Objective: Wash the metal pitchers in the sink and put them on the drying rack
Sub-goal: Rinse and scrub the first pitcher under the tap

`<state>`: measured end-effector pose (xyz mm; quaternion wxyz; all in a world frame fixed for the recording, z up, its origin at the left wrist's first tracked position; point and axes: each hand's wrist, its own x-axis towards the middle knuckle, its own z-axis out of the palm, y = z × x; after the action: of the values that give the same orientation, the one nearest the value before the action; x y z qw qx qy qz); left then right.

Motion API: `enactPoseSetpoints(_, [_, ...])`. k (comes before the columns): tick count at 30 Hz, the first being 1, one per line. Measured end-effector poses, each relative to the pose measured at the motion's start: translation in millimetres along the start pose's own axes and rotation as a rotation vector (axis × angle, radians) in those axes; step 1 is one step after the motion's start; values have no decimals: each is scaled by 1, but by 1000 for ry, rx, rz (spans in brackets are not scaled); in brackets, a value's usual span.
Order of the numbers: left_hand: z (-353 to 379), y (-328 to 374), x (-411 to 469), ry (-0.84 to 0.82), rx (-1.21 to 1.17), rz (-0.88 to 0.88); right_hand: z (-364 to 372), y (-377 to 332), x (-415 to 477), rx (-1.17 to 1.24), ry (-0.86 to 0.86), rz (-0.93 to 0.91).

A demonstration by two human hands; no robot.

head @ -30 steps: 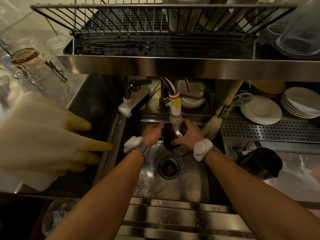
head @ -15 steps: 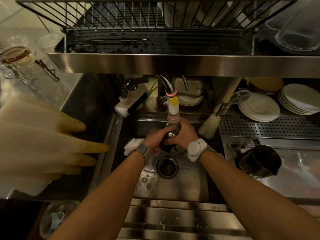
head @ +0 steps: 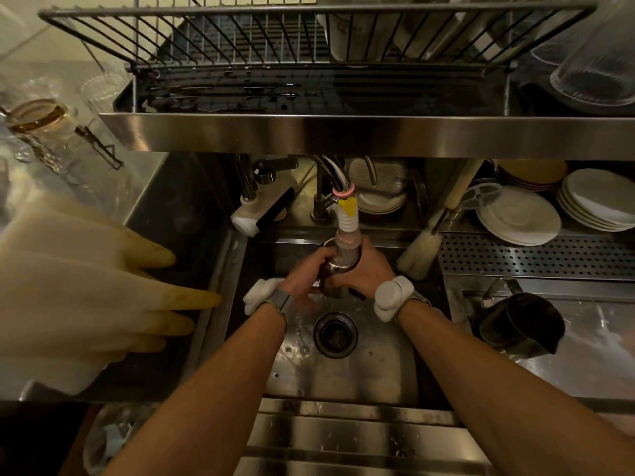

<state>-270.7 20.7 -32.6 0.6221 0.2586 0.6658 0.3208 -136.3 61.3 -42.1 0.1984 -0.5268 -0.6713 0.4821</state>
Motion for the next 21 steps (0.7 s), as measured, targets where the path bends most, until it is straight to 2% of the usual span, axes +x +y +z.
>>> enactPoseSetpoints(2, [-3, 3, 3, 59, 44, 11, 3, 3, -1, -20, 2, 11])
enactPoseSetpoints(6, [-14, -3, 10, 277, 278, 117, -1, 19, -10, -28, 29, 60])
enactPoseSetpoints(9, [-18, -11, 8, 296, 350, 138, -6, 19, -6, -15, 87, 67])
enactPoseSetpoints(14, [-19, -9, 6, 322, 373, 173, 4, 17, -11, -35, -11, 19])
enactPoseSetpoints(19, [-19, -8, 3, 297, 448, 187, -16, 20, -3, -63, 79, 31])
enactPoseSetpoints(21, [-17, -7, 2, 290, 440, 188, -12, 11, 0, -46, 55, -12])
